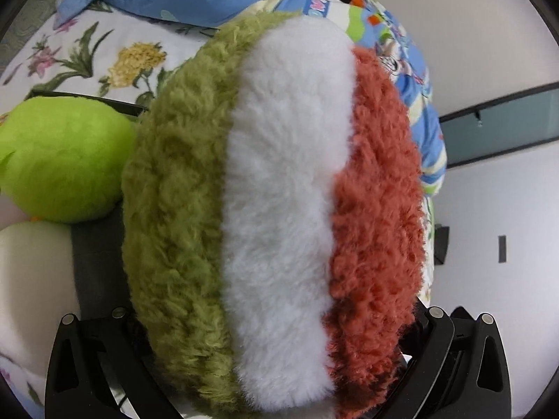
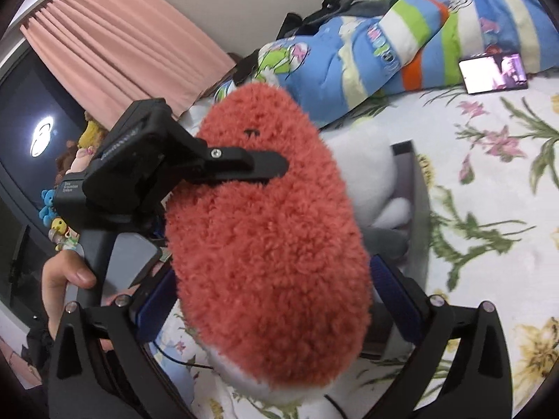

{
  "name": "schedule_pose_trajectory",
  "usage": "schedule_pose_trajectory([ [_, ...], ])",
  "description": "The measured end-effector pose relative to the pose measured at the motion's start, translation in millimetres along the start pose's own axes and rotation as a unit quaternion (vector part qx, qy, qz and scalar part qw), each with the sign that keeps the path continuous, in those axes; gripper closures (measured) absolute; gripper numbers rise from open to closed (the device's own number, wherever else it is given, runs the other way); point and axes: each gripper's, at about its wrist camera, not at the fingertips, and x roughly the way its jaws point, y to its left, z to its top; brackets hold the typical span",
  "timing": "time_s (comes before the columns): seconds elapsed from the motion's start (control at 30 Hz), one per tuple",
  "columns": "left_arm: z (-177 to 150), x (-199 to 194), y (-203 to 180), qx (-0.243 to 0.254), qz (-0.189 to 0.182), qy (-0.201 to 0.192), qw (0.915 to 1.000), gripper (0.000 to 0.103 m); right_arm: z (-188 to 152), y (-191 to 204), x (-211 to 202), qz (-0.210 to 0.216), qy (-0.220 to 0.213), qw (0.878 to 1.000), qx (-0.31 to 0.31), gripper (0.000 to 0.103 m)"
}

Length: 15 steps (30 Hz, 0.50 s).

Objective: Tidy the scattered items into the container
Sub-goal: 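Lift the watermelon plush with both tools and carry it to the box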

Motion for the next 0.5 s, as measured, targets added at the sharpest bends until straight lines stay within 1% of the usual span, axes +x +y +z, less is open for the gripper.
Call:
schedule_pose_trajectory([
  [0.07,-1,-7,-2,-0.005,0.005,-0.008,0.9999,0.000,1,-8,1,-0.002,0.000,1.000,0.013,0.000],
  [0.13,-6,-19,-3,-0.011,0.009,-0.022,0.9997,0.000,0,-18,2,0.007,0.005,0.999,0.041,0.000],
  [0.17,-7,-26,-3,-0.012,0.012,-0.034,0.9993,0.000,0,-23,3,0.008,0.005,0.999,0.051,0.000],
  [0.2,-6,-34,-3,-0.013,0.020,-0.051,0.9984,0.000,0,-29,4,0.006,0.002,0.998,0.061,0.000],
  [0.23,2,-37,0,-0.015,0.031,-0.068,0.9971,0.000,0,-33,3,0.002,-0.002,0.998,0.068,0.000],
  [0.27,1,-45,-2,-0.015,0.038,-0.083,0.9957,0.000,0,-36,4,-0.001,-0.006,0.997,0.074,0.000],
  [0.33,-2,-59,-2,-0.014,0.041,-0.105,0.9936,0.000,-2,-43,0,-0.002,-0.012,0.996,0.090,0.000],
  [0.43,2,-59,4,-0.015,0.034,-0.107,0.9936,0.000,-3,-48,-4,-0.006,-0.014,0.995,0.098,0.000],
  [0.5,-1,-58,2,-0.015,0.031,-0.103,0.9940,0.000,-2,-48,-6,-0.011,-0.015,0.995,0.099,0.000],
])
